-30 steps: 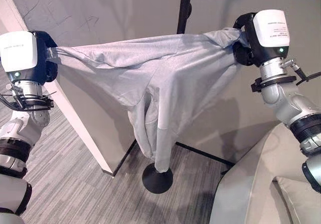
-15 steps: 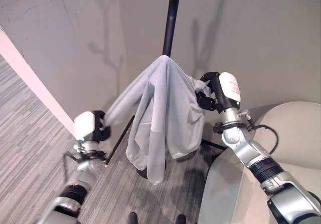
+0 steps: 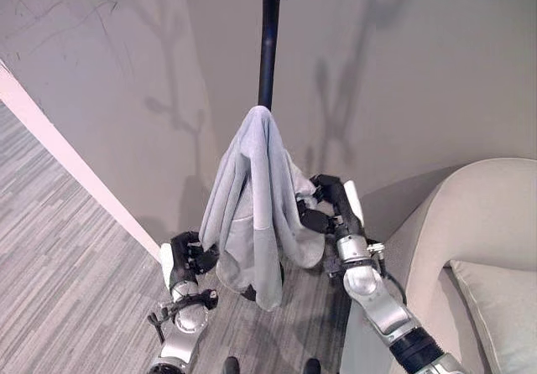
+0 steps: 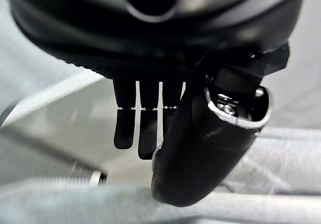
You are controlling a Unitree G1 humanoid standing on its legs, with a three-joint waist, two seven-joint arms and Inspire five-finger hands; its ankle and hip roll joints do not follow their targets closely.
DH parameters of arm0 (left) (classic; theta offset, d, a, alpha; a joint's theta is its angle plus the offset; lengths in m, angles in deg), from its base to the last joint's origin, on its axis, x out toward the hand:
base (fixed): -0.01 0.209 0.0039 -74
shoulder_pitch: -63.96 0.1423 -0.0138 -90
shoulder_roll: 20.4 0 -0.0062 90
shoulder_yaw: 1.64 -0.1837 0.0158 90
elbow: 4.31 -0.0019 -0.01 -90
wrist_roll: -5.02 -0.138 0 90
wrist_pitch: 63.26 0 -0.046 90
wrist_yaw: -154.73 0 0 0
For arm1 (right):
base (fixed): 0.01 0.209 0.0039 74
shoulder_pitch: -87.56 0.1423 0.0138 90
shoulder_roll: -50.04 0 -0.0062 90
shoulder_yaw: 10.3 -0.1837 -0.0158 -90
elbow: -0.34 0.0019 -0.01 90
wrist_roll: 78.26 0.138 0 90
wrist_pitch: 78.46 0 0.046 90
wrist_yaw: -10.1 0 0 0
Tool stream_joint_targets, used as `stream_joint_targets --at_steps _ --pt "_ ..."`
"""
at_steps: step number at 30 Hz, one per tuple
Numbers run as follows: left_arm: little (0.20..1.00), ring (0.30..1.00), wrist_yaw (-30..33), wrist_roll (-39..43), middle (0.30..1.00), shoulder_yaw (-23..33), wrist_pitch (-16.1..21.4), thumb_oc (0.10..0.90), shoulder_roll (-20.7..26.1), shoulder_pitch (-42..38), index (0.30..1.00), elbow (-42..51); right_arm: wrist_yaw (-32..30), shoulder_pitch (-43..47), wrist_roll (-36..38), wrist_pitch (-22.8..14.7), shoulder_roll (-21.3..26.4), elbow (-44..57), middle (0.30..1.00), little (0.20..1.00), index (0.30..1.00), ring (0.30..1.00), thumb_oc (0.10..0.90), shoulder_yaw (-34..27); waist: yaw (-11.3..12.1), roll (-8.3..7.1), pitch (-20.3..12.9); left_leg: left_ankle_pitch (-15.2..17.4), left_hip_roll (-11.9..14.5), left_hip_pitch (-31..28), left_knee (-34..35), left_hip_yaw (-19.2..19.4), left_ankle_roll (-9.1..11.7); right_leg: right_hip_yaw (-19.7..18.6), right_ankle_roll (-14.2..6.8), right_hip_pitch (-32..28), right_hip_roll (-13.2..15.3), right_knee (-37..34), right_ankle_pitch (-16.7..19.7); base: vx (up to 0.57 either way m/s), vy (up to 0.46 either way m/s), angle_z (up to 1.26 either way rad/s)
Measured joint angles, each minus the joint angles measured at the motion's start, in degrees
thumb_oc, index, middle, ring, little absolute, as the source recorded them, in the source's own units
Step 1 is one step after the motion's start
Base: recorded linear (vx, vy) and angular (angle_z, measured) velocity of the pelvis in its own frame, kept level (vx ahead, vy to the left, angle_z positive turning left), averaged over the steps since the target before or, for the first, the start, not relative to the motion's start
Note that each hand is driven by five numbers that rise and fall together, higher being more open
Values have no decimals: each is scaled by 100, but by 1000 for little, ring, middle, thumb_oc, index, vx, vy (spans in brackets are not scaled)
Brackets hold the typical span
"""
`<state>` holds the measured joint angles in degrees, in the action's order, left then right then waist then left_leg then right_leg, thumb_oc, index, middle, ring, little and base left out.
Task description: Hang the clothes on the sofa on the clothes rack.
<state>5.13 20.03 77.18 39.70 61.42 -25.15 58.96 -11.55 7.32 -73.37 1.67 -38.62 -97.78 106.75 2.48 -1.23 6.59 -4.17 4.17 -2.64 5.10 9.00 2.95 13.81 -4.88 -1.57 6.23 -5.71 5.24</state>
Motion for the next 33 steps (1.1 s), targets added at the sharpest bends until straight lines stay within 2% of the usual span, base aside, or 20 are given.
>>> stream_joint_targets --at_steps 2,5,6,8,9,10,11,12,15,21,26,29,33 --pt "300 300 -384 807 300 -41 62 400 -191 92 300 -29 275 -165 451 62 11 -12 900 900 900 900 800 199 -5 31 -22 -1 0 -8 0 0 0 1 2 -9 0 0 1 0 0 0" --pt "300 300 -793 1384 300 -202 72 400 -253 237 300 -132 688 -345 1038 92 106 -8 900 900 900 900 800 333 -34 113 -87 -1 0 -18 0 0 0 -1 6 -16 -1 1 5 0 0 0" --pt "300 300 -994 1521 300 -210 115 400 -300 152 300 -425 959 -350 1361 92 373 -8 900 900 900 900 800 406 -30 176 -172 0 -1 -35 0 0 -2 2 6 -40 0 1 5 0 0 0" --pt "300 300 -1023 1651 300 -196 108 400 -293 139 300 -485 1211 -387 1663 87 575 -10 900 900 900 900 800 350 -29 207 -238 1 6 -58 0 -1 -2 4 4 -63 -6 1 4 0 0 0" --pt "300 300 -1166 1661 300 -123 115 400 -290 197 300 -558 1576 -510 1925 8 836 -83 900 900 900 900 800 182 -5 244 -290 2 7 -73 0 -1 -3 7 -1 -82 -5 1 0 0 0 0" --pt "300 300 -1233 1667 300 -85 165 400 -284 238 300 -602 1684 -562 2030 -28 936 -178 900 900 900 900 800 94 -3 258 -318 2 6 -80 0 0 -3 6 -1 -87 -4 1 0 0 0 0" --pt "573 573 -1374 1677 573 2 234 582 -275 300 573 -656 1798 -697 2241 -94 955 -389 900 900 900 900 800 -191 -22 261 -382 3 7 -86 1 2 -2 7 -6 -91 -6 1 -4 0 0 0" --pt "900 900 -1442 1689 900 23 278 800 -271 287 900 -760 1864 -740 2337 -139 952 -514 900 900 900 900 800 -318 -31 262 -401 3 8 -102 1 8 -2 1 -14 -90 -5 1 -12 0 0 0" --pt "900 900 -1515 1728 900 70 294 800 -269 212 900 -971 1955 -791 2535 -147 961 -697 900 900 900 900 800 -518 -50 255 -448 5 10 -118 2 28 -1 -11 -15 -84 -5 0 -13 -15 -2 -4" --pt "900 900 -1950 2372 900 315 193 800 -243 420 900 -1086 2535 -1318 3476 -127 954 -729 900 900 900 900 800 -912 -42 153 -523 7 12 -141 3 57 2 -19 -14 -93 -2 0 -12 0 0 0" --pt "900 900 -2119 2549 900 454 157 800 -198 517 900 -1087 2724 -1397 3733 -63 948 -870 900 900 900 900 800 -1012 -46 153 -523 7 13 -172 3 76 2 -48 -14 -110 -3 0 -12 0 0 0" --pt "900 900 -2227 2605 900 482 154 800 -194 581 900 -1087 2986 -1473 4394 71 647 -1439 900 900 900 900 800 -1310 -41 158 -519 10 13 -186 3 77 -2 -46 -13 -124 -2 -1 -13 0 0 0" --pt "900 900 -2385 2874 900 457 30 800 -201 628 900 -1071 3134 -1507 5572 156 -303 -2402 900 900 900 900 800 -1919 -41 235 -499 23 14 -227 14 89 -5 -46 16 -172 -1 -1 -33 2 0 -1"
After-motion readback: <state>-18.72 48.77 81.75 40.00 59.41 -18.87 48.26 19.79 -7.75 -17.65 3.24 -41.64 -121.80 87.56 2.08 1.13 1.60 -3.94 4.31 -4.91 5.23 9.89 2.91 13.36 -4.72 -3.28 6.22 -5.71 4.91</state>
